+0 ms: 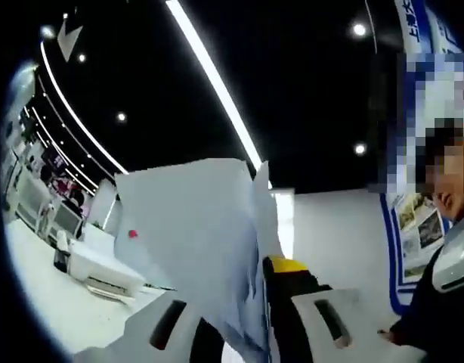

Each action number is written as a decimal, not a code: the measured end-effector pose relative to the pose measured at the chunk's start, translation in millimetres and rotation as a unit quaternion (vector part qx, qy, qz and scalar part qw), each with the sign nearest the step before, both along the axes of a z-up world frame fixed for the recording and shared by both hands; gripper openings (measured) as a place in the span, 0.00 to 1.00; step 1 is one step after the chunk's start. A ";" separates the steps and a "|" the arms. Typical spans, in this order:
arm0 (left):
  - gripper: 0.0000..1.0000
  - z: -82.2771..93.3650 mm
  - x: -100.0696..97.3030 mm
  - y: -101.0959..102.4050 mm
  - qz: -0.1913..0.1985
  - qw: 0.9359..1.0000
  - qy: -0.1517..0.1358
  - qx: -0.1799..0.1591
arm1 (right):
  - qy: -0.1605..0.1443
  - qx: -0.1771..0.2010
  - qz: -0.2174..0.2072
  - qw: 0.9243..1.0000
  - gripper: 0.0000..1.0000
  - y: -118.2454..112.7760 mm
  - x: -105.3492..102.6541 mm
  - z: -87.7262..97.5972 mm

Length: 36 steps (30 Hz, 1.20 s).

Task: Organize the stack of printing papers by aligning and flattening the scattered papers on the table

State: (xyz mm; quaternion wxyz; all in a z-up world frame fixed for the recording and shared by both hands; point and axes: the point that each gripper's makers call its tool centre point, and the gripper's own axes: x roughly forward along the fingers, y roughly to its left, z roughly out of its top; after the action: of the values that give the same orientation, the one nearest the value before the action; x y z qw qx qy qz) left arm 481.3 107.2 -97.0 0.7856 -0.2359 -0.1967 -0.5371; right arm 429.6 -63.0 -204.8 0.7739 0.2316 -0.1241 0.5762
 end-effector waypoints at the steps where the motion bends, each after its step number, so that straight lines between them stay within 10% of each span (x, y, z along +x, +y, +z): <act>1: 0.29 -0.5 1.9 3.9 0.006 1.000 -0.001 -0.001 | -0.007 -0.012 0.004 1.000 0.00 -3.5 -0.5 -0.5; 13: 0.69 -30.0 17.3 13.1 0.058 0.993 -0.017 0.106 | -0.048 -0.129 0.057 0.989 0.00 -31.8 -21.6 -3.5; 23: 0.75 -74.4 -3.2 -34.9 -0.066 0.983 0.004 0.172 | -0.053 -0.238 0.095 0.965 0.00 -36.4 -23.9 -17.9; 30: 0.07 -101.7 -2.3 -40.7 -0.075 0.976 0.013 0.202 | -0.029 -0.279 0.084 0.956 0.00 -43.0 -12.6 -31.4; 36: 0.05 -113.0 -3.1 -41.3 -0.055 0.979 0.007 0.198 | -0.012 -0.297 0.056 0.953 0.00 -48.3 3.7 -40.3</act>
State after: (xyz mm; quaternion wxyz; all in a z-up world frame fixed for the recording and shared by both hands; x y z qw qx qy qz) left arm 478.2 65.9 -210.0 0.7874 -0.0895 -0.0675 -0.6062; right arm 433.3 -111.3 -245.1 0.7725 -0.0086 0.0567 0.6324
